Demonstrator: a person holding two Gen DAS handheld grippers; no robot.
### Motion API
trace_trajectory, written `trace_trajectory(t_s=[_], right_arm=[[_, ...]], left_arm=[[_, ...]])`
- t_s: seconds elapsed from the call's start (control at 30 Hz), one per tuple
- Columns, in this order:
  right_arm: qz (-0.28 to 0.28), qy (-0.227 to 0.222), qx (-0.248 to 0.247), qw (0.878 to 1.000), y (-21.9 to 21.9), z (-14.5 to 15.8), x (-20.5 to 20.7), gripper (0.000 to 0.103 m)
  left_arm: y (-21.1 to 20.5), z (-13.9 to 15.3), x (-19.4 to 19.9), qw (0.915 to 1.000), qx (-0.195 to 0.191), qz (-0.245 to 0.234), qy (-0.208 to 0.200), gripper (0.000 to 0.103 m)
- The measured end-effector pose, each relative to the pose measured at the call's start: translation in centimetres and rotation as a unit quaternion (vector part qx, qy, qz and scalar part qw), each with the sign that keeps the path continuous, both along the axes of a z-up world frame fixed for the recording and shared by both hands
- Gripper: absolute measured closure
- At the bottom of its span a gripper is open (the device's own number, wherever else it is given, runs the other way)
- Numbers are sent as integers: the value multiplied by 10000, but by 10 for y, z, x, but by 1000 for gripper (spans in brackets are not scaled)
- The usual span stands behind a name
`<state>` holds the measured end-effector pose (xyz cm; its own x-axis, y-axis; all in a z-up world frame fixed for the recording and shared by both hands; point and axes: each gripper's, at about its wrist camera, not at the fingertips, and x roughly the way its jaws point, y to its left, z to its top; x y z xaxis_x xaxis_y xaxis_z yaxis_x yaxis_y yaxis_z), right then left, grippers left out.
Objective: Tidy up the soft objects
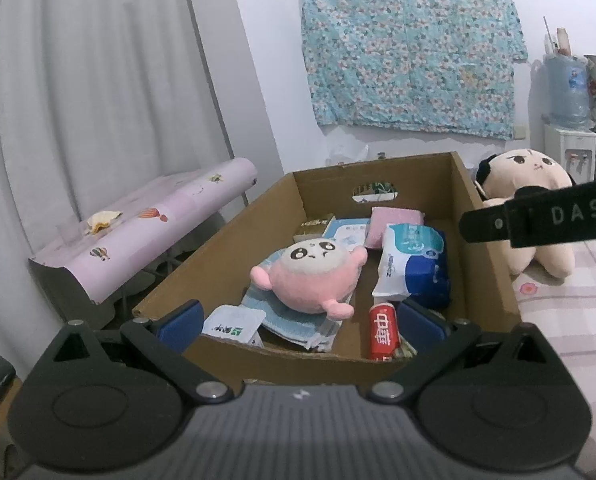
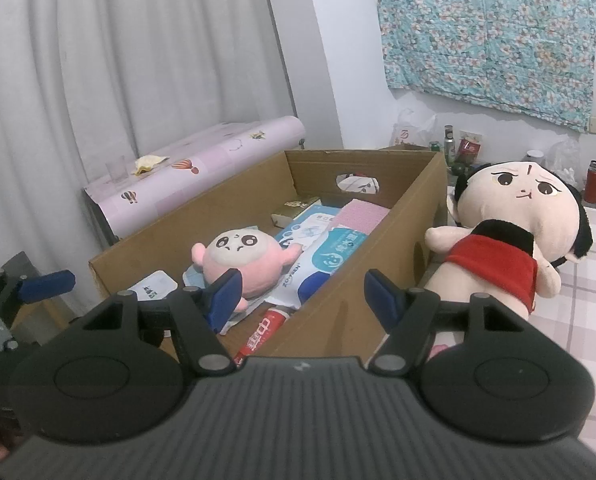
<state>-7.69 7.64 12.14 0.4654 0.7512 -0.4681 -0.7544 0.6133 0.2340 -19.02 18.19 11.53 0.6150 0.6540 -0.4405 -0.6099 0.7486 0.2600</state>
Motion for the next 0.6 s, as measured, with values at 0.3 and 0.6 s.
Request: trace_trajectory(t_s=[0.3, 0.6], right_arm=[[-8, -15, -37, 10000, 0, 0, -1, 35], [-13, -15, -35, 10000, 0, 0, -2, 35]], left_arm=[[4, -1, -1, 10000, -2, -32, 15, 0], [8, -6, 2, 10000, 21, -46, -25, 0]])
